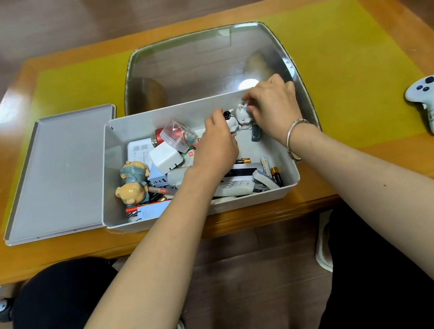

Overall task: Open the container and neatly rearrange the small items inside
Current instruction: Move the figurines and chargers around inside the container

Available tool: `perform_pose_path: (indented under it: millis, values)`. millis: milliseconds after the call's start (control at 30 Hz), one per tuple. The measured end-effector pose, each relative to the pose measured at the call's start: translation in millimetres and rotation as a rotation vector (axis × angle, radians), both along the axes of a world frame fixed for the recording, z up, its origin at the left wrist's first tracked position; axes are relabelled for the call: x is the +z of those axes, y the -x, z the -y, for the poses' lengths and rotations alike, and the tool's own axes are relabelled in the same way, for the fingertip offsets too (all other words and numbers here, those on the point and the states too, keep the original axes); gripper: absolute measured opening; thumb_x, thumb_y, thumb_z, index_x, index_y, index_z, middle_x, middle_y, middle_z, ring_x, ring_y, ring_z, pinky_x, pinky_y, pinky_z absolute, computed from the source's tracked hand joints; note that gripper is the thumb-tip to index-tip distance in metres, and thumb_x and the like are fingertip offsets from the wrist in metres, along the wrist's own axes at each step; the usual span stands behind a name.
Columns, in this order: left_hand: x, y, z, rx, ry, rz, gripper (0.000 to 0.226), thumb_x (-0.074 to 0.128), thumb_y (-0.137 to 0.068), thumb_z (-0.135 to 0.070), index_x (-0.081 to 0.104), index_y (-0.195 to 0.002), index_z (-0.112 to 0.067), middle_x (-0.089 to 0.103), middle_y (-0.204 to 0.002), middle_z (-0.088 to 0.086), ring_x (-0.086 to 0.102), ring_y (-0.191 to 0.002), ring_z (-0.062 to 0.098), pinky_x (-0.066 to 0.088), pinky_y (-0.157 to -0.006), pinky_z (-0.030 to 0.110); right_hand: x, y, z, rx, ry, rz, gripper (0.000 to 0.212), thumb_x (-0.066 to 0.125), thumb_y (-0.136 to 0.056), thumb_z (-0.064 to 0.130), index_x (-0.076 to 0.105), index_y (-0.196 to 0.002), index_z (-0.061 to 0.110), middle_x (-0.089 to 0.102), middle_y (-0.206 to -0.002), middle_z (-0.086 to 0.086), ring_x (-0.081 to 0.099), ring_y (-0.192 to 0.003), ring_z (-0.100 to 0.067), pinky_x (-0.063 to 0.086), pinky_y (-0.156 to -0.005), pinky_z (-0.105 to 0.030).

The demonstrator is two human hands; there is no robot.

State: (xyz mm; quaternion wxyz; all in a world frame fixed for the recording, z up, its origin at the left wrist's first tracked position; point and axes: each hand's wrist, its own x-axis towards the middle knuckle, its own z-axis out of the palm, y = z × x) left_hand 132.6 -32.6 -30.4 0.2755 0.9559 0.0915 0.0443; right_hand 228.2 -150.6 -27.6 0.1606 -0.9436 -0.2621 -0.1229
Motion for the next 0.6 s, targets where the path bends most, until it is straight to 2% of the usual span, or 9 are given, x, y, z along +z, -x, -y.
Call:
perform_pose_path:
  millis: [100,200,333,400,467,533,600]
  values:
    - [-2,10,6,0.024,-0.01,-0.008,0.031,0.044,-0.091,-0.004,0.039,-0.121,-0.001,0.043,-0.124,0.02,0.051,-0.092,0.036,0.036,-0.069,0.037,0,0,0,0.0,0.013,0.0,0.02,0.06,-0.087,0.019,0.066,-0.106,0.021,0.065,-0.105,0.0,0.044,-0.107,-0.026,0.027,-0.082,-0.037]
    - [-6,11,6,-0.032,-0.151,-0.187,0.033,0.037,-0.095,-0.011,0.043,-0.128,-0.004,0.044,-0.126,0.019,0.047,-0.11,0.036,0.038,-0.083,0.04,-1,0,0,0.002,0.014,0.0,0.02,0.061,-0.087,0.02,0.066,-0.106,0.021,0.065,-0.105,-0.001,0.044,-0.106,-0.026,0.028,-0.082,-0.037]
    - [-10,5,4,-0.098,-0.328,-0.334,0.037,0.032,-0.097,-0.018,0.042,-0.131,-0.007,0.045,-0.127,0.018,0.043,-0.119,0.036,0.037,-0.088,0.042,-1,-2,0,0.015,-0.007,-0.031,0.02,0.062,-0.087,0.018,0.067,-0.106,0.019,0.065,-0.104,-0.002,0.044,-0.105,-0.027,0.032,-0.083,-0.037]
    - [-16,3,3,-0.13,-0.414,-0.38,0.044,0.032,-0.097,-0.021,0.035,-0.139,-0.009,0.037,-0.142,0.016,0.033,-0.132,0.033,0.032,-0.101,0.048,-1,-2,0,0.017,-0.006,-0.033,0.02,0.062,-0.087,0.018,0.067,-0.106,0.019,0.065,-0.105,-0.002,0.044,-0.106,-0.028,0.033,-0.084,-0.037]
    - [-20,2,0,-0.143,-0.442,-0.409,0.053,0.03,-0.099,-0.024,0.021,-0.149,-0.01,0.02,-0.156,0.012,0.018,-0.143,0.029,0.021,-0.111,0.052,-2,-2,0,0.015,0.012,-0.033,0.02,0.061,-0.087,0.019,0.066,-0.107,0.02,0.064,-0.106,-0.002,0.043,-0.107,-0.027,0.033,-0.084,-0.037]
    - [-22,-1,-3,-0.139,-0.433,-0.419,0.057,0.027,-0.099,-0.025,0.011,-0.152,-0.01,0.009,-0.16,0.009,0.009,-0.146,0.028,0.014,-0.115,0.052,-2,-2,0,0.011,0.027,-0.031,0.021,0.061,-0.087,0.019,0.066,-0.107,0.02,0.064,-0.106,-0.002,0.043,-0.107,-0.027,0.032,-0.084,-0.037]
    - [-22,-3,-5,-0.129,-0.437,-0.419,0.058,0.025,-0.1,-0.026,0.008,-0.152,-0.009,0.007,-0.161,0.008,0.008,-0.147,0.027,0.013,-0.115,0.051,-2,-2,0,0.009,0.036,-0.026,0.021,0.061,-0.087,0.02,0.066,-0.107,0.021,0.063,-0.107,-0.001,0.043,-0.108,-0.027,0.032,-0.083,-0.036]
